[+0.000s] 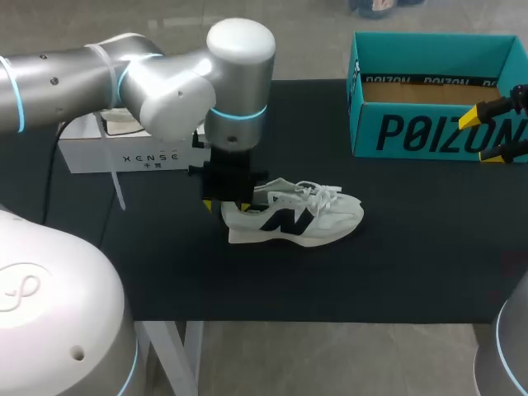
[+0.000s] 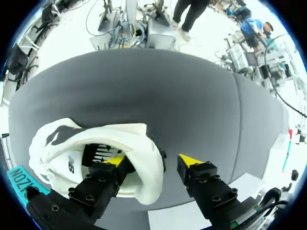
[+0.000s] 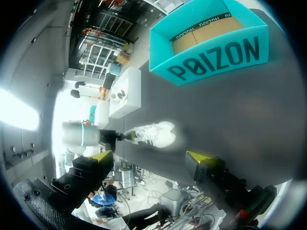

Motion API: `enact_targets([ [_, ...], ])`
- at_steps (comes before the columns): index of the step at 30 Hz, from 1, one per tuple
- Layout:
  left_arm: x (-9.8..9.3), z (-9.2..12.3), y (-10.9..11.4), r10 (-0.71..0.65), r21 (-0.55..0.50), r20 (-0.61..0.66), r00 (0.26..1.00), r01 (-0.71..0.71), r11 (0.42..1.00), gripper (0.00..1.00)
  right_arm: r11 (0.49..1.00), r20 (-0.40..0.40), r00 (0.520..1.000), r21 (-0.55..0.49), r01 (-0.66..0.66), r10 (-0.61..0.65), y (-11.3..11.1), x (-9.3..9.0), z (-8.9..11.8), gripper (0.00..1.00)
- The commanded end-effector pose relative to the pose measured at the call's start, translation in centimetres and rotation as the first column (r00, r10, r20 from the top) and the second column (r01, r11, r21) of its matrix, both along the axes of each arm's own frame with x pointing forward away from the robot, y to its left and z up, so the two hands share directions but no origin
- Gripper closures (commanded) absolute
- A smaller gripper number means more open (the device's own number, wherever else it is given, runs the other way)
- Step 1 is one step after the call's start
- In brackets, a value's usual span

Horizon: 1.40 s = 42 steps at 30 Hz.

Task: Take the shoe out of the shoebox, open the shoe tongue, remove and reinsert the insole, then place the shoe into the shoebox

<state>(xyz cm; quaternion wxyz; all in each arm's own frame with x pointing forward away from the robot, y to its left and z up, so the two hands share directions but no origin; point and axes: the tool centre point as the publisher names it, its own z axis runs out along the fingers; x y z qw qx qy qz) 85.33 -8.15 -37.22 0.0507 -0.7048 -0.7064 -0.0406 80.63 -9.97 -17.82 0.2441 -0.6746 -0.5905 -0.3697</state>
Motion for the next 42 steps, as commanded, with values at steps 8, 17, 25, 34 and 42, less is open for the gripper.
enact_targets([
  [8,2.8,4.7,1.1,0.475,-0.093,-0.128,0.871,-0.488,0.868,0.00,1.000,-0.002,1.000,-0.003,0.001,-0.001,0.1,0.0,0.0,0.00],
  [17,4.7,5.4,2.3,0.547,-0.184,-0.387,0.742,-0.643,0.743,0.00,1.000,-0.002,1.000,-0.003,0.001,-0.001,0.1,0.0,0.0,0.00],
  [25,4.7,5.4,2.3,0.547,-0.184,-0.387,0.742,-0.643,0.743,0.00,1.000,-0.002,1.000,-0.003,0.001,-0.001,0.1,0.0,0.0,0.00],
  [34,4.5,6.4,2.6,0.595,-0.259,-0.382,0.707,-0.700,0.666,0.00,1.000,-0.002,1.000,-0.003,0.001,-0.001,0.1,0.0,0.0,0.00],
  [42,4.5,9.5,6.1,0.776,-0.488,-0.420,0.470,-0.838,0.244,0.00,1.000,-0.002,1.000,-0.003,0.001,-0.001,0.1,0.0,0.0,0.00],
])
